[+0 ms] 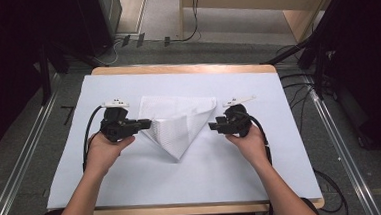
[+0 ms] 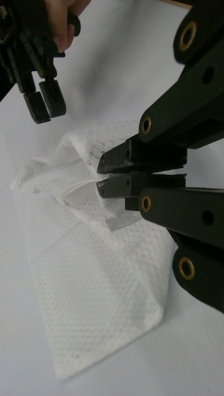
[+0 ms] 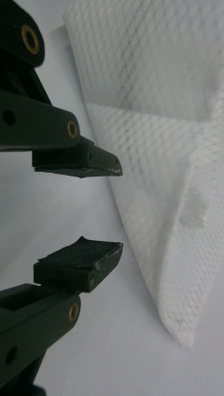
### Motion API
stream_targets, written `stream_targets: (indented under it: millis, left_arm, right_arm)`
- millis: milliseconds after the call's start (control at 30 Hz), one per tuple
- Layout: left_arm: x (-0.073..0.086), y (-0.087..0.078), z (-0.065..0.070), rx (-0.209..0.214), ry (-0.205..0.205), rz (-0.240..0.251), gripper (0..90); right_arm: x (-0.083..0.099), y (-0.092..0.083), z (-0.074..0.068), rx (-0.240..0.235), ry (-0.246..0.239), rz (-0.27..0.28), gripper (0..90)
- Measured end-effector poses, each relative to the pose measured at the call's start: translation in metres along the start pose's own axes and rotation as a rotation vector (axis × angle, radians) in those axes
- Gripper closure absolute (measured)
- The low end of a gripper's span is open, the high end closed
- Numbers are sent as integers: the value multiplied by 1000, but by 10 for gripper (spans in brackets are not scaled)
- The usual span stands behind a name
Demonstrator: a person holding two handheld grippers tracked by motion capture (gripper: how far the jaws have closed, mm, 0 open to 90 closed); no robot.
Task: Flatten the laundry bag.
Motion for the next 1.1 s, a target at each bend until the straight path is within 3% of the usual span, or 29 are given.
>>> stream_targets:
  millis: [267,500,800,1100]
  left_arm:
    - [-6,28,22,33,52,-44,883]
    - [-5,48,35,62,69,-71,882]
    - [-3,67,44,92,82,-94,878]
    - [-2,83,63,129,125,-118,872]
  right_arm:
    - [6,-7,13,26,26,6,583]
    - [11,-13,22,41,57,12,584]
    - [18,-14,23,48,59,3,584]
    - [24,-15,23,54,67,-1,585]
Point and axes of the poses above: each handheld gripper's, and its own axes: y roughly forward along the jaws, x roughly out of its underside, z roughly to its right, the point moved 9 cm from there along y, roughly forward along the jaws, and after that the axes turned 9 degrees about -z, right-handed, at the moved point
